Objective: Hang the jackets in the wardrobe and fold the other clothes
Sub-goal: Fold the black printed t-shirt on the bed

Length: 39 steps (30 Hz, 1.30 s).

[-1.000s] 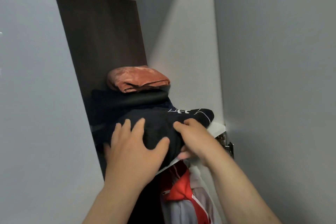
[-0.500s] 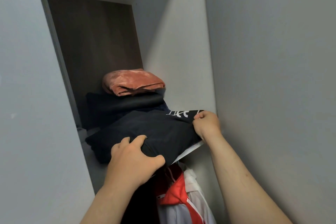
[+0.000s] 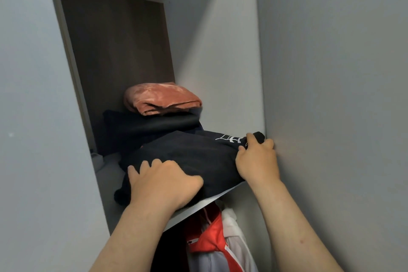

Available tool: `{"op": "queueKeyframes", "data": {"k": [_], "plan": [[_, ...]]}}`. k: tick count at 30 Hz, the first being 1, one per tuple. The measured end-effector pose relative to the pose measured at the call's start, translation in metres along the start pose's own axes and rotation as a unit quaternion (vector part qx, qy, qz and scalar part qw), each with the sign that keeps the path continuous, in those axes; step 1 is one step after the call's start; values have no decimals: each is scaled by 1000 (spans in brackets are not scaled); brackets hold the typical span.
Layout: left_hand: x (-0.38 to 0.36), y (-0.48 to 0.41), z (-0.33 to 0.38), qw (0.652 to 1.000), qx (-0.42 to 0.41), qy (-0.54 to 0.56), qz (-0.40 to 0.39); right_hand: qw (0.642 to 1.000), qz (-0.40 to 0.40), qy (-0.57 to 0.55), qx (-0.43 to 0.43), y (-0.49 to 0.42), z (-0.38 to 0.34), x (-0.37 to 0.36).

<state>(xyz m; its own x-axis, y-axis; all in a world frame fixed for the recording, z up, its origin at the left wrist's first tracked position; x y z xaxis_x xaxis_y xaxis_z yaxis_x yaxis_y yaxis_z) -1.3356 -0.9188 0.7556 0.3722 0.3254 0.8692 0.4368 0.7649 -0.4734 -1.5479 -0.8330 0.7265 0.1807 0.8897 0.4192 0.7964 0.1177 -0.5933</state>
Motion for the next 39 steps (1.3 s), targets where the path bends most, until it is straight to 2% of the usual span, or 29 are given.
{"op": "queueKeyframes", "data": {"k": [2,5,8,11,14,16,18,20,21,23,25,31,34,39], "plan": [[4,-7,8,999,-24,11,32,996,16,77,38,1,-3,3],[-6,-19,21,999,-40,23,23,992,34,85,84,8,-11,-3],[-31,-20,19,999,-9,35,-7,996,-66,-9,62,9,-10,-25],[-38,-25,15,999,3,36,-1,993,-101,-60,28,0,-10,-37],[-38,-34,16,999,24,27,-37,987,-155,-33,21,-8,-15,-46],[-37,-40,17,995,49,10,-91,984,-170,45,33,-15,-17,-48],[-32,-49,19,989,82,-6,-120,983,-105,126,87,-28,-27,-44],[-29,-61,22,989,105,-23,-102,974,-72,114,181,-40,-50,-49],[-31,-65,23,990,108,-26,-86,965,-103,88,226,-43,-62,-57],[-41,-68,20,992,109,-9,-59,937,-213,61,270,-43,-74,-81],[-54,-71,16,992,111,7,-63,916,-292,73,267,-44,-72,-102],[-59,-76,14,978,146,2,-148,874,-427,102,208,-40,-67,-130],[-57,-75,16,978,137,-13,-156,872,-444,73,193,-40,-71,-130],[-61,-76,17,981,127,-12,-150,885,-428,46,178,-43,-66,-131]]}}
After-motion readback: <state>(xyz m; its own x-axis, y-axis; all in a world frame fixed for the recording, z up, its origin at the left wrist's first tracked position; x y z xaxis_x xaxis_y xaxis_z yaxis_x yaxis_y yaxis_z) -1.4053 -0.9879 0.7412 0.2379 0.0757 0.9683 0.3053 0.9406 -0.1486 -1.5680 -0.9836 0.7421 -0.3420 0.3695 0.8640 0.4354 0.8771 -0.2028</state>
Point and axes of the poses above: each hand's wrist, its own y-axis away from the middle knuckle, its own x-axis out of the back of the hand, z = x × y, the point moved 5 cm from there along -y, towards the middle knuckle, and after that the axes turned 14 degrees about z, right-handed, at the moved point
